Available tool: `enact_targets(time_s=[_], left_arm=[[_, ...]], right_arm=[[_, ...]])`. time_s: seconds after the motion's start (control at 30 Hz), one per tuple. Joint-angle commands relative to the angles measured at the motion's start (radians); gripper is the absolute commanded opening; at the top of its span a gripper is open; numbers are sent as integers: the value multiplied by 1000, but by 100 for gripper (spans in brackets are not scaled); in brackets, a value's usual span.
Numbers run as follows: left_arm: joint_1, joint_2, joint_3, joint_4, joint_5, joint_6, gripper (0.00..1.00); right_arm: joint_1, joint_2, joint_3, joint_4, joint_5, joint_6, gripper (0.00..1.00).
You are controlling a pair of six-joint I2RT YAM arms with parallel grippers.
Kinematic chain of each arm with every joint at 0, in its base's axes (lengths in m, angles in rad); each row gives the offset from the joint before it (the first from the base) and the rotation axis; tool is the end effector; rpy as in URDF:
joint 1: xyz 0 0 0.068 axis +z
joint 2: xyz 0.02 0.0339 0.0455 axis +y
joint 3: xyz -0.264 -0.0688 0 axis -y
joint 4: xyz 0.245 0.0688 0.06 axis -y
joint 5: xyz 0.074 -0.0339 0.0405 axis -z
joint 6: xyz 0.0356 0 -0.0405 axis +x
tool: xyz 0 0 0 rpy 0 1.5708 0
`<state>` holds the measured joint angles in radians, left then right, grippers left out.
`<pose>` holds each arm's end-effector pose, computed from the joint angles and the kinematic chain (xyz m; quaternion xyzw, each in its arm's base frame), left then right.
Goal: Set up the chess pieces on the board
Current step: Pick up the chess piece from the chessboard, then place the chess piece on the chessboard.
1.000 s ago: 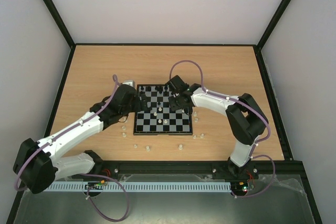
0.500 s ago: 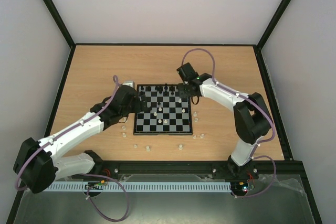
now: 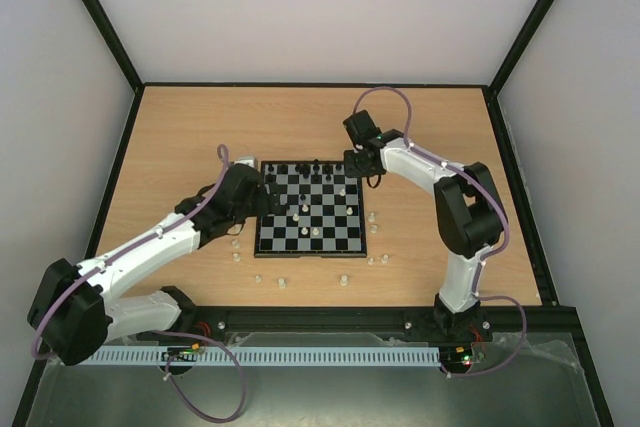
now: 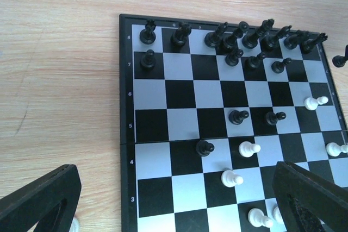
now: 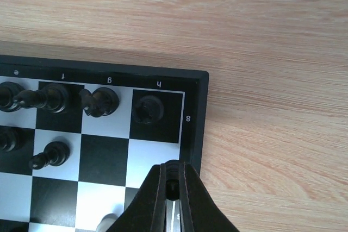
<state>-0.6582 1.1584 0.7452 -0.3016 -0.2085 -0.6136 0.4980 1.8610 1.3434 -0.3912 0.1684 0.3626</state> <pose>0.1982 -0.1439 0.2406 -0.0230 0.9056 -0.1690 0.3883 0.3588 0.1883 0.2113 -0.0365 0.9421 0.0628 0.3275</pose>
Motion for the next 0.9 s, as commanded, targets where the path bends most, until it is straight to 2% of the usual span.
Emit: enact_targets(time_s=[0.0, 0.33, 0.87], left_arm=[[-1, -10, -27, 7, -23, -7, 99], [0, -7, -31, 5, -35, -13, 100], [0, -19, -39, 6, -53, -30, 99]], right_arm=[[2, 44, 30, -45, -23, -16, 1], [3, 101, 57, -29, -56, -23, 1], [24, 95, 35, -36, -86, -30, 1]])
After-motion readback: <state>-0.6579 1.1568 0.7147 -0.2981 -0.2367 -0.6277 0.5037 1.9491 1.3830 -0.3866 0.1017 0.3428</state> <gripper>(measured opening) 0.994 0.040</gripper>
